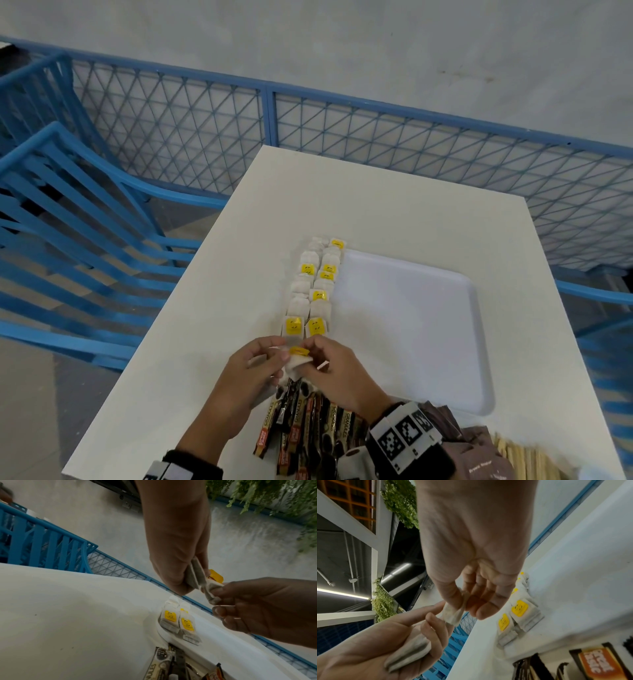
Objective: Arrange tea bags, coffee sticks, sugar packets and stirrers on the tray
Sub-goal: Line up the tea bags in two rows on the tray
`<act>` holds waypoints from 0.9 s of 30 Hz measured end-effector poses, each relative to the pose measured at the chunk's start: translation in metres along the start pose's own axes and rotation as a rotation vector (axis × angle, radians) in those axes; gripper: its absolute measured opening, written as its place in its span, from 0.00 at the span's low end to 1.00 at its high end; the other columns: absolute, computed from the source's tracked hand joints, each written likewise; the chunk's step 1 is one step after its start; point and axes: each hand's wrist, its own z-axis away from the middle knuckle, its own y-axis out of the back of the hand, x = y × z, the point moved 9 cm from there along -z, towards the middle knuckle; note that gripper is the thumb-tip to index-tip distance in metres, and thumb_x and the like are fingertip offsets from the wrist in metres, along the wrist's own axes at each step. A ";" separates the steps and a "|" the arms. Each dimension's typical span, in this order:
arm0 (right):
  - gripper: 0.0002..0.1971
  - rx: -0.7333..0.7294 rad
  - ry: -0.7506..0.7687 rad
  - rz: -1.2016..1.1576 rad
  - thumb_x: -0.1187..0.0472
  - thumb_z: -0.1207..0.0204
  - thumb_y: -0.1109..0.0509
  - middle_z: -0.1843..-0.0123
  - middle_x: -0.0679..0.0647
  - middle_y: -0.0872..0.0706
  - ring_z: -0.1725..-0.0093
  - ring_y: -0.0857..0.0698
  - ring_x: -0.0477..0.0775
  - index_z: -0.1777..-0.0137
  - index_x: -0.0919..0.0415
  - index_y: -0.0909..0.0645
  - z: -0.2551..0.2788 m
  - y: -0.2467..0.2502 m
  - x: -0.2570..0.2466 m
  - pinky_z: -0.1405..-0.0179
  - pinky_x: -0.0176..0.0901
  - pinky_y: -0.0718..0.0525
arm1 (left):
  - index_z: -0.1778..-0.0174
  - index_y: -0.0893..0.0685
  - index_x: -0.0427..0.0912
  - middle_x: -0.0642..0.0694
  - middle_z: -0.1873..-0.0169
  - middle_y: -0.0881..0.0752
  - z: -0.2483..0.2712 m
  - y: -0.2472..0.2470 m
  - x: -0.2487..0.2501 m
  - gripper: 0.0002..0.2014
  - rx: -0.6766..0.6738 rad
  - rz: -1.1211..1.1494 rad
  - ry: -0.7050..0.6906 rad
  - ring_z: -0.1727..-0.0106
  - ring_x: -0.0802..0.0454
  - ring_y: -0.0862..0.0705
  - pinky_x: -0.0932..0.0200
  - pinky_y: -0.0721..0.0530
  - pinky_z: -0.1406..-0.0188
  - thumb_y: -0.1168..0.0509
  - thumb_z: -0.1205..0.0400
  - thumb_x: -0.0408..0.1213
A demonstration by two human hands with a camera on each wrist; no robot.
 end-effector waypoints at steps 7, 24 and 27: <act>0.20 -0.104 -0.176 -0.265 0.37 0.30 0.37 0.55 0.51 0.15 0.58 0.18 0.47 0.48 0.51 0.19 0.009 -0.014 0.007 0.54 0.43 0.19 | 0.50 0.14 0.43 0.45 0.65 0.18 0.005 -0.005 0.003 0.08 0.006 -0.056 -0.038 0.77 0.62 0.23 0.69 0.22 0.76 0.31 0.22 0.29; 0.10 0.100 -0.171 -0.221 0.56 0.20 0.34 0.63 0.54 0.21 0.63 0.26 0.50 0.56 0.62 0.18 -0.001 0.010 0.042 0.57 0.42 0.27 | 0.37 0.24 0.42 0.37 0.49 0.16 -0.011 0.010 -0.026 0.22 -0.027 0.276 0.158 0.67 0.51 0.29 0.60 0.28 0.77 0.48 0.23 0.19; 0.10 0.107 -0.184 -0.225 0.56 0.20 0.34 0.62 0.54 0.18 0.63 0.24 0.50 0.55 0.63 0.18 0.000 0.011 0.049 0.57 0.43 0.24 | 0.39 0.24 0.45 0.37 0.47 0.23 -0.010 0.007 -0.020 0.30 -0.086 0.349 0.149 0.60 0.48 0.28 0.57 0.27 0.77 0.45 0.36 0.19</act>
